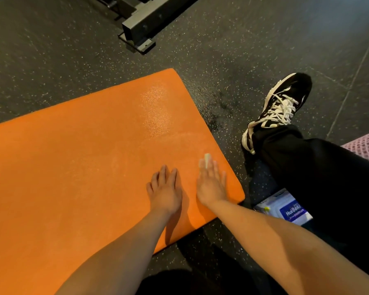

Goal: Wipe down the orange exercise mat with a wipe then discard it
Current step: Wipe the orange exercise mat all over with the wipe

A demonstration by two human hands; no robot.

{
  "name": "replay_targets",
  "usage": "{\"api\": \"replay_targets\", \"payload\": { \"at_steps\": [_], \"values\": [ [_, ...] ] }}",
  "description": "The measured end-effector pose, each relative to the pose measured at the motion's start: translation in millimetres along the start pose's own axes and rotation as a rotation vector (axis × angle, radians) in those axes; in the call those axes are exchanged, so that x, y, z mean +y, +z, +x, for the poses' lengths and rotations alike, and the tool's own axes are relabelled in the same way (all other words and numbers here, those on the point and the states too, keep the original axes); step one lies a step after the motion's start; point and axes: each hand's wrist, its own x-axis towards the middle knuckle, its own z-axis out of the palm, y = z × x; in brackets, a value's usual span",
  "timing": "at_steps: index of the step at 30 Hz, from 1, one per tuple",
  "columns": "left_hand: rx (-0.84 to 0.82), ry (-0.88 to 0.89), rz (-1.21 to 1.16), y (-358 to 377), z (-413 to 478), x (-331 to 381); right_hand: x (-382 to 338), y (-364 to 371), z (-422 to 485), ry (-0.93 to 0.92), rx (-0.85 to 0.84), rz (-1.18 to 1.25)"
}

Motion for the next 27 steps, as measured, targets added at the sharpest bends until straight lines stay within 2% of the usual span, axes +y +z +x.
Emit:
{"api": "replay_targets", "payload": {
  "at_steps": [2,4,7,9,13,15,16,19,21,25,27],
  "values": [
    [0.027,0.001,0.02,0,-9,0,6,2,-8,-0.176,-0.071,-0.12],
    [-0.002,0.008,0.012,2,-19,2,20,-3,-5,-0.19,-0.084,-0.16],
    [-0.07,0.015,-0.006,7,-32,7,39,-8,-8,0.097,-0.044,-0.038],
    [-0.096,0.018,0.001,12,-38,10,36,-2,-25,0.155,-0.044,0.0],
    [-0.142,0.038,-0.009,24,-55,18,16,18,-67,-0.15,-0.119,-0.131],
    [-0.17,0.058,-0.017,27,-62,19,22,19,-72,-0.225,-0.15,-0.184],
    [-0.189,0.072,0.003,28,-64,19,27,16,-70,-0.193,-0.154,-0.19],
    [-0.198,0.115,0.071,32,-71,14,37,5,-64,0.08,-0.187,-0.153],
    [-0.16,0.144,0.069,35,-75,13,31,4,-69,0.122,-0.216,-0.151],
    [-0.132,0.164,0.049,36,-80,13,24,13,-97,-0.192,-0.251,-0.206],
    [-0.12,0.179,0.03,35,-83,13,34,13,-103,-0.245,-0.258,-0.233]
  ]
}}
